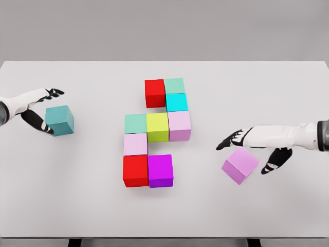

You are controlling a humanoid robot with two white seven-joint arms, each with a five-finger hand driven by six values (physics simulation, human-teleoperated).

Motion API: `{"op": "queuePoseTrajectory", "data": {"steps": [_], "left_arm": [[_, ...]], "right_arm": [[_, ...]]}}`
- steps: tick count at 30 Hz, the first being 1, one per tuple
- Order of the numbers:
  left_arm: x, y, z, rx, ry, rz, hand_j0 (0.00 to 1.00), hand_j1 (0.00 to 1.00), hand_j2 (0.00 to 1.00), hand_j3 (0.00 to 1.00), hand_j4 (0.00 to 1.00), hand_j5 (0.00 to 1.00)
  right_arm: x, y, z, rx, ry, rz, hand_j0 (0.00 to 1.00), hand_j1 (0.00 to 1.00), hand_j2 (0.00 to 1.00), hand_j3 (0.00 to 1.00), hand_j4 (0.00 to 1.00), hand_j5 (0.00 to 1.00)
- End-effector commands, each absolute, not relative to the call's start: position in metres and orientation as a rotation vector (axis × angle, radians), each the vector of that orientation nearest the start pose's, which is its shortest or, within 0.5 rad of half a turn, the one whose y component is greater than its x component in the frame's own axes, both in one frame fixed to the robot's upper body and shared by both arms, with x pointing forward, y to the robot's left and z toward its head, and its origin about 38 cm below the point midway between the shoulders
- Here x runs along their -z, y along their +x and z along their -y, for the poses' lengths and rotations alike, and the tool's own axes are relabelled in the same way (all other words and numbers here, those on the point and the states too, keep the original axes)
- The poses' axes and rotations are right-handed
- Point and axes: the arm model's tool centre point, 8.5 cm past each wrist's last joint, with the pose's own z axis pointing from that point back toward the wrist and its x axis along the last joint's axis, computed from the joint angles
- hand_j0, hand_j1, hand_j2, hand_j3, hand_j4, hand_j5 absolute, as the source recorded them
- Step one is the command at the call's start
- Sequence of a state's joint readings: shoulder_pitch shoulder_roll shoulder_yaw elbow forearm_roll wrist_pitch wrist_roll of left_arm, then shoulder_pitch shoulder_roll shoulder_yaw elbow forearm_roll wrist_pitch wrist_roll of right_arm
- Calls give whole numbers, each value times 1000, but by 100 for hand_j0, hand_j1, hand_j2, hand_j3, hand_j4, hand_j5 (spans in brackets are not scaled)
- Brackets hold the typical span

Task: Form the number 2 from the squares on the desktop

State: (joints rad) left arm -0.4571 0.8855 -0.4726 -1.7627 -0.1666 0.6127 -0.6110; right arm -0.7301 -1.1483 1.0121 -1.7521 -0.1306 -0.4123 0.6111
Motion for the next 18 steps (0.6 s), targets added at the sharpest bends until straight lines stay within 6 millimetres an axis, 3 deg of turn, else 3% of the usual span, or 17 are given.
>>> {"op": "queuePoseTrajectory", "data": {"steps": [1,8,15,18], "left_arm": [[-202,413,-349,1191,464,858,100,100,100,100,100,100],[-196,417,-341,1212,493,854,100,100,100,100,100,100],[-189,424,-347,1183,491,832,100,100,100,100,100,100],[-185,425,-345,1191,495,826,99,99,99,99,99,99]], "right_arm": [[-207,353,302,-1996,119,1199,100,100,100,100,100,100],[-200,351,295,-2005,149,1198,100,100,100,100,100,100],[-197,351,296,-2014,139,1184,100,100,100,100,100,100],[-187,348,291,-2022,155,1158,100,100,100,100,100,100]]}}
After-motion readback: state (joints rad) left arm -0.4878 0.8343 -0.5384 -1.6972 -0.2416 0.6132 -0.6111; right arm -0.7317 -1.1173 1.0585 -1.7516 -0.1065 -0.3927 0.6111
